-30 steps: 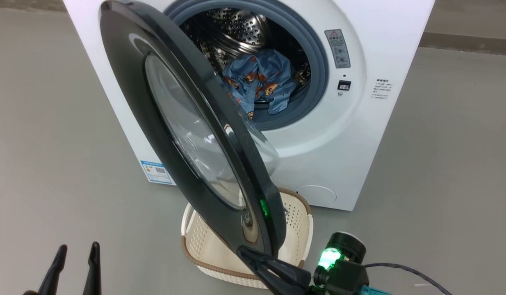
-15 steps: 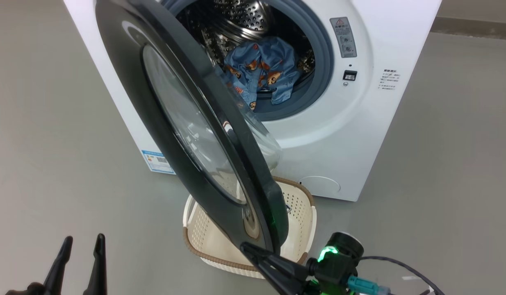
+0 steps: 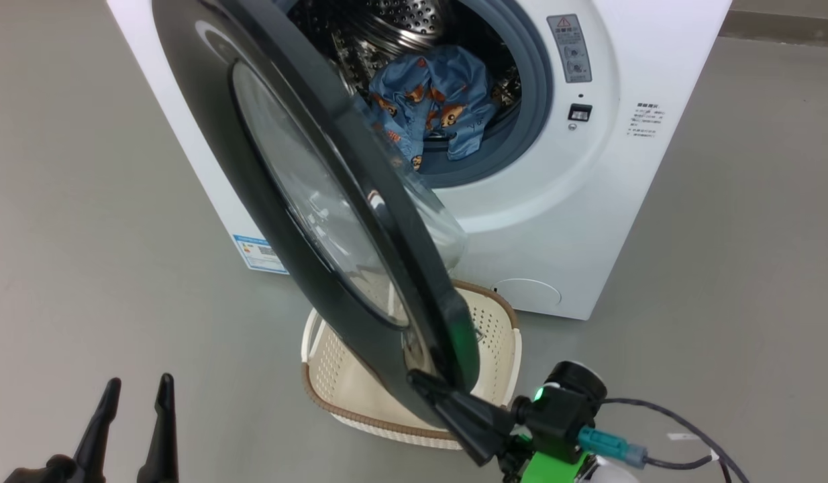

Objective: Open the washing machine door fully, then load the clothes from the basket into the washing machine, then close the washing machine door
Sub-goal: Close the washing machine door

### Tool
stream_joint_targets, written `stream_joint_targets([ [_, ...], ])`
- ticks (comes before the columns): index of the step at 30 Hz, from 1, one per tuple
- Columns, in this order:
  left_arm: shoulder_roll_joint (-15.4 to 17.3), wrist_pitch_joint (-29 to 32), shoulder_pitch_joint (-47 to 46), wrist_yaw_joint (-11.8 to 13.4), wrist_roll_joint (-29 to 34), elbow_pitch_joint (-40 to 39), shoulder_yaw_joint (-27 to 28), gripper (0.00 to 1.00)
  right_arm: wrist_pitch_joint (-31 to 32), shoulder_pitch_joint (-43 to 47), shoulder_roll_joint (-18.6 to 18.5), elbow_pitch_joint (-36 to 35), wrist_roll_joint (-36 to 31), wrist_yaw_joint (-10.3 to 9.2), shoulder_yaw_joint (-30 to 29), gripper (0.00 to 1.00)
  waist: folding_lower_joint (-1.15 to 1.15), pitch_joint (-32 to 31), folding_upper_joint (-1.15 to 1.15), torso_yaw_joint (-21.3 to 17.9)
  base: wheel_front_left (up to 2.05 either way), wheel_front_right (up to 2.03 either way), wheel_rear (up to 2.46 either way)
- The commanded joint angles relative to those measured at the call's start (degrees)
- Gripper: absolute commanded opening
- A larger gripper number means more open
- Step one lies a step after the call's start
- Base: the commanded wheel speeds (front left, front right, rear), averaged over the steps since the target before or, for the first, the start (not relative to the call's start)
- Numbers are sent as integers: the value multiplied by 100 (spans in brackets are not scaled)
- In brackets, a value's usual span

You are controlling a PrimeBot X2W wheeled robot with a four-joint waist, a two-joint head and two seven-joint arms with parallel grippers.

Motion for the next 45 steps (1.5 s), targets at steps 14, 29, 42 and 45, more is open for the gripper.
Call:
stream_joint_targets([
  [14, 6, -60, -436, 2, 68, -216, 77, 100, -46, -308, -11, 44, -90, 24, -756, 0, 0, 298, 0, -121, 0, 0, 0],
  [29, -179, -60, -881, 2, 143, -300, -161, 100, -46, -827, 43, 307, -380, 24, -1809, 0, 0, 821, 0, -32, 0, 0, 0],
  [42, -328, -60, -1268, 2, 128, -357, -333, 100, -46, -1386, -60, 555, -498, 24, -2432, 0, 0, 1275, 0, 105, 0, 0, 0],
  [45, -364, -60, -1389, 2, 120, -361, -385, 100, -46, -1548, -79, 625, -535, 24, -2592, 0, 0, 1409, 0, 150, 0, 0, 0],
])
